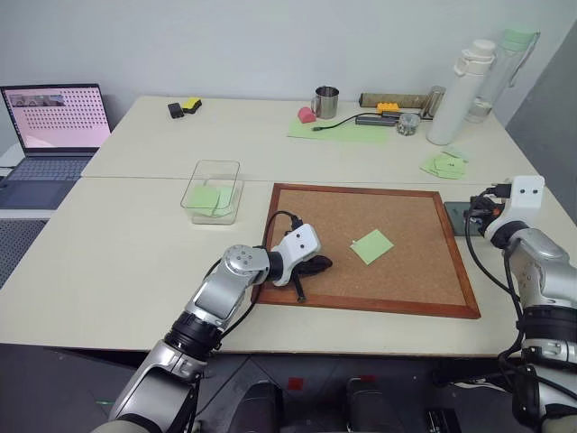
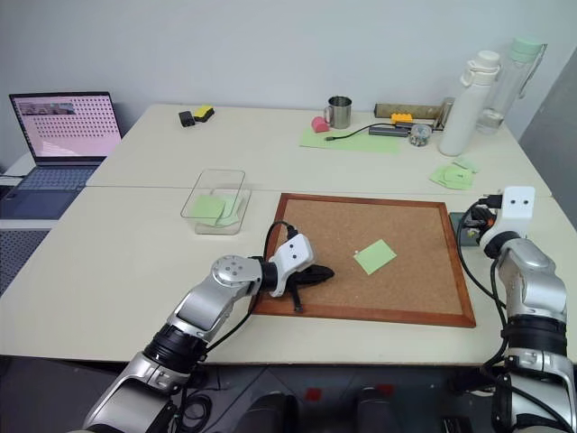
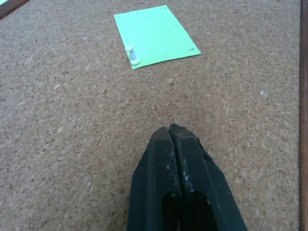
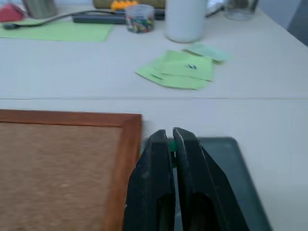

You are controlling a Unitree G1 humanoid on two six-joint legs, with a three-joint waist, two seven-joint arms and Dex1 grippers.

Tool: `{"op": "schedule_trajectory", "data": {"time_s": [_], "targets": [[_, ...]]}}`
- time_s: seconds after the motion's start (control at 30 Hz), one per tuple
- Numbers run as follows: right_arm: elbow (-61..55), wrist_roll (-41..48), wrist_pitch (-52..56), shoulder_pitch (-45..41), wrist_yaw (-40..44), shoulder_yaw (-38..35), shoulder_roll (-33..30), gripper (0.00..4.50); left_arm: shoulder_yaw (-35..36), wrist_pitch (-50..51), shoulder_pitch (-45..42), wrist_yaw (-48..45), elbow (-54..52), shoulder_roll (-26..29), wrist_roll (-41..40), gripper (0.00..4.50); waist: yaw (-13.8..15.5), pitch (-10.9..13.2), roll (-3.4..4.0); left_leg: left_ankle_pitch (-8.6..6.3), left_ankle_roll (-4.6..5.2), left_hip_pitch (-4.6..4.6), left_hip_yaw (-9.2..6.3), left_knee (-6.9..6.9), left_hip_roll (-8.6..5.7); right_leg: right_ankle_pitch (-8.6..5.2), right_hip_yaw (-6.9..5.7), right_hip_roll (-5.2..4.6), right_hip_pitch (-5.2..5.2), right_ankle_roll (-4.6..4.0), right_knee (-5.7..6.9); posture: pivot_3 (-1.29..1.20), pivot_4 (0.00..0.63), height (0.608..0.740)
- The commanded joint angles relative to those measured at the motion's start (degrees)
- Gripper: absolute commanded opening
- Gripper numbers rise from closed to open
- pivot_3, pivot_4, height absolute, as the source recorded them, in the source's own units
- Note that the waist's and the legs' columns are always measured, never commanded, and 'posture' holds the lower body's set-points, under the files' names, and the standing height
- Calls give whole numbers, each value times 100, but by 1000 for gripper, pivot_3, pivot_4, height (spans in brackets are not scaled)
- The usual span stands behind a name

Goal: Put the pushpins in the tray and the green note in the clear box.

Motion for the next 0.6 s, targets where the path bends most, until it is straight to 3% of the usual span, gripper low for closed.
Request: {"op": "schedule_trajectory", "data": {"time_s": [0.03, 0.1, 0.13, 0.17, 0.3, 0.37, 0.6], "targets": [[753, -117, -531, -327, 232, 8, -126, 26, -19, 285, 272, 55, -47, 206, 131, 0, -7, 0, 0, 0, 0, 0, 1, 0, 1, 0, 1, 0, 0, 0, 0, 0, 150, 740], [1055, -185, -743, -419, 329, 39, -158, 26, -10, 316, 330, 88, -125, 235, 133, 0, -17, 0, 0, 0, 0, 0, 5, 0, 0, 0, 5, 0, 0, 0, 0, 0, 150, 740], [1141, -171, -796, -453, 370, 28, -160, 510, -1, 336, 347, 104, -155, 243, 130, 0, -22, 0, 0, 0, 0, 0, 5, 0, 1, 0, 5, 0, 0, 0, -1, 0, 150, 740], [1189, -146, -825, -481, 404, 14, -159, 526, 9, 350, 362, 113, -180, 254, 126, 0, -26, 0, 0, 0, 0, 0, 5, 0, 1, 0, 5, 0, 0, 1, -1, 0, 150, 740], [1285, -150, -995, -554, 424, 8, -189, 1587, 23, 375, 353, 137, -193, 266, 115, 0, -39, 0, 1, 0, 0, 0, 3, 0, 1, 0, 5, 0, 0, 1, 0, 0, 150, 740], [1181, -117, -999, -526, 448, -13, -203, 1910, 17, 374, 335, 149, -177, 255, 109, 0, -38, 0, 1, 0, 0, 0, 3, 0, 1, 0, 4, 0, 0, 1, -1, 0, 150, 740], [-278, 415, -436, -150, 594, -127, 29, 1910, -5, 324, 295, 163, -113, 209, 107, 0, -37, 0, 1, 0, 0, 0, 1, 0, 1, 0, 4, 0, 0, 1, 1, 0, 150, 740]]}}
